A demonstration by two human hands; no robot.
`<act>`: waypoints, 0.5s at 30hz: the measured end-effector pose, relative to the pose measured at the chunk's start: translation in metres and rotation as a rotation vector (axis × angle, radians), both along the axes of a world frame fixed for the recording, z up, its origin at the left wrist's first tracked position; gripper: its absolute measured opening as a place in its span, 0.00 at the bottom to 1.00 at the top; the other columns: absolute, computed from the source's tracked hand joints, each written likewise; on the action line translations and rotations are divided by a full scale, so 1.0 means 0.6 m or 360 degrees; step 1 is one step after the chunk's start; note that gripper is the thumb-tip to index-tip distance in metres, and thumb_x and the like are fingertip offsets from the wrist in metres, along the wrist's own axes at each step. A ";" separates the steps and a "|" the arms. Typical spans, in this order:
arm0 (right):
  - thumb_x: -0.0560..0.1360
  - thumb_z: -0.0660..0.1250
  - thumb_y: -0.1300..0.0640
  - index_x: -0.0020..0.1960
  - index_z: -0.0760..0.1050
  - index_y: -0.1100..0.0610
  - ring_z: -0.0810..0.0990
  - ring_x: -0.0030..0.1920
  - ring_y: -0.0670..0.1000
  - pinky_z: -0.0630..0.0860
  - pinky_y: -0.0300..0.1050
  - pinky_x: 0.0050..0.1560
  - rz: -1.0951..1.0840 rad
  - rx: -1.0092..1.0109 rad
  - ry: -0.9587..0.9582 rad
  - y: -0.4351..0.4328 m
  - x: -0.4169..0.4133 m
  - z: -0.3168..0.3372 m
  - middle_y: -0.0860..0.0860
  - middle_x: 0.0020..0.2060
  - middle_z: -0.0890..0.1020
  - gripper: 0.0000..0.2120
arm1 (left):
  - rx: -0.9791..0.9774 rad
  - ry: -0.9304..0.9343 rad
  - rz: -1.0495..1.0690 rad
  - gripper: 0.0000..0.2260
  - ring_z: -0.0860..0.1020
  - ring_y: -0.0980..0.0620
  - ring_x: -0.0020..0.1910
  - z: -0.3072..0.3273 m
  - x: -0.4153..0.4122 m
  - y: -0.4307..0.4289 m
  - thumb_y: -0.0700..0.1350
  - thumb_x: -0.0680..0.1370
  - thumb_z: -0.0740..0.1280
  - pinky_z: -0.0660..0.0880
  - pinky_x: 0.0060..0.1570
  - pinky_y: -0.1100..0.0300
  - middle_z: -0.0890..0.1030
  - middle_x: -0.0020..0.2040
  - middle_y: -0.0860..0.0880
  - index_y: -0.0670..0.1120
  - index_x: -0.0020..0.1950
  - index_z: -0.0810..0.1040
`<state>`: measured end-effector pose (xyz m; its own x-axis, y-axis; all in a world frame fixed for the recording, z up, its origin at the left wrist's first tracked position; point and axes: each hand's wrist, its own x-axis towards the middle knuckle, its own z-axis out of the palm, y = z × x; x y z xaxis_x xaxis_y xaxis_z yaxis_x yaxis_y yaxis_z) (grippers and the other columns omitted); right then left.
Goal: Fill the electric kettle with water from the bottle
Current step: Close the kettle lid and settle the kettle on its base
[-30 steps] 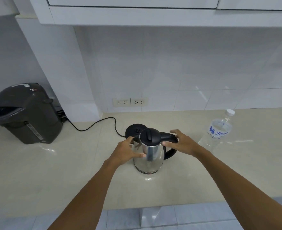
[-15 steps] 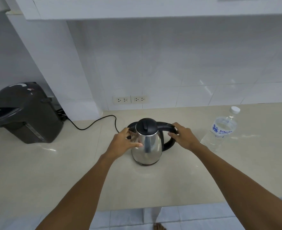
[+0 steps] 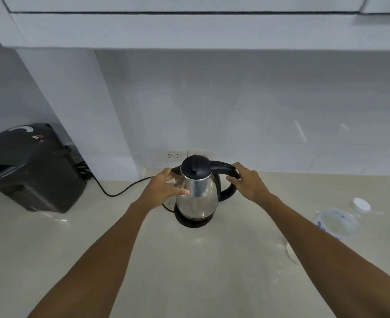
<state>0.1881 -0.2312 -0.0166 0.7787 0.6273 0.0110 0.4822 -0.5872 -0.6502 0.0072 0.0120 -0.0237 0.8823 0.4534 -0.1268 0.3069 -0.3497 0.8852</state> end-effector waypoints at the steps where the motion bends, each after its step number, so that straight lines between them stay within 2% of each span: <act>1: 0.81 0.67 0.52 0.63 0.72 0.54 0.80 0.46 0.57 0.76 0.49 0.47 0.0014 -0.0008 0.0000 0.007 0.009 -0.005 0.55 0.45 0.82 0.13 | -0.0001 0.0009 0.0019 0.30 0.84 0.56 0.60 -0.006 0.007 0.006 0.47 0.66 0.88 0.79 0.67 0.50 0.85 0.60 0.53 0.49 0.65 0.80; 3: 0.81 0.67 0.52 0.63 0.72 0.54 0.80 0.45 0.57 0.76 0.49 0.46 0.0045 -0.0020 0.0013 0.020 0.021 -0.014 0.55 0.44 0.82 0.13 | 0.0002 0.0030 0.0045 0.30 0.82 0.52 0.64 -0.015 0.016 0.014 0.48 0.66 0.88 0.78 0.66 0.53 0.85 0.59 0.53 0.50 0.65 0.80; 5: 0.81 0.67 0.52 0.63 0.72 0.54 0.80 0.44 0.57 0.76 0.49 0.46 0.0083 -0.0039 0.0017 0.031 0.030 -0.023 0.56 0.44 0.82 0.13 | -0.0012 0.0050 0.0071 0.30 0.82 0.52 0.64 -0.023 0.019 0.020 0.47 0.66 0.88 0.77 0.63 0.56 0.85 0.57 0.53 0.49 0.65 0.80; 10: 0.81 0.66 0.51 0.63 0.72 0.54 0.80 0.43 0.57 0.75 0.48 0.45 0.0111 -0.0054 0.0063 0.043 0.037 -0.037 0.56 0.43 0.82 0.13 | -0.0059 0.0080 0.0111 0.34 0.83 0.54 0.63 -0.031 0.018 0.030 0.46 0.65 0.88 0.79 0.67 0.52 0.85 0.59 0.52 0.47 0.68 0.80; 13: 0.81 0.67 0.51 0.62 0.72 0.53 0.81 0.43 0.58 0.76 0.48 0.43 0.0122 -0.0043 0.0077 0.042 0.039 -0.038 0.57 0.43 0.82 0.12 | -0.0069 0.0085 0.0113 0.34 0.82 0.57 0.62 -0.029 0.018 0.029 0.44 0.66 0.88 0.79 0.65 0.56 0.84 0.58 0.52 0.47 0.69 0.79; 15: 0.81 0.67 0.51 0.61 0.72 0.53 0.81 0.43 0.58 0.78 0.50 0.44 0.0133 -0.0049 0.0081 0.038 0.039 -0.038 0.57 0.43 0.82 0.12 | -0.0063 0.0096 0.0106 0.34 0.82 0.58 0.63 -0.028 0.016 0.026 0.44 0.66 0.88 0.78 0.59 0.63 0.84 0.59 0.52 0.48 0.70 0.79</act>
<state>0.2116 -0.2082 -0.0395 0.7227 0.6896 -0.0477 0.4969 -0.5662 -0.6576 0.0171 0.0279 -0.0403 0.8405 0.5044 -0.1977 0.3815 -0.2921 0.8770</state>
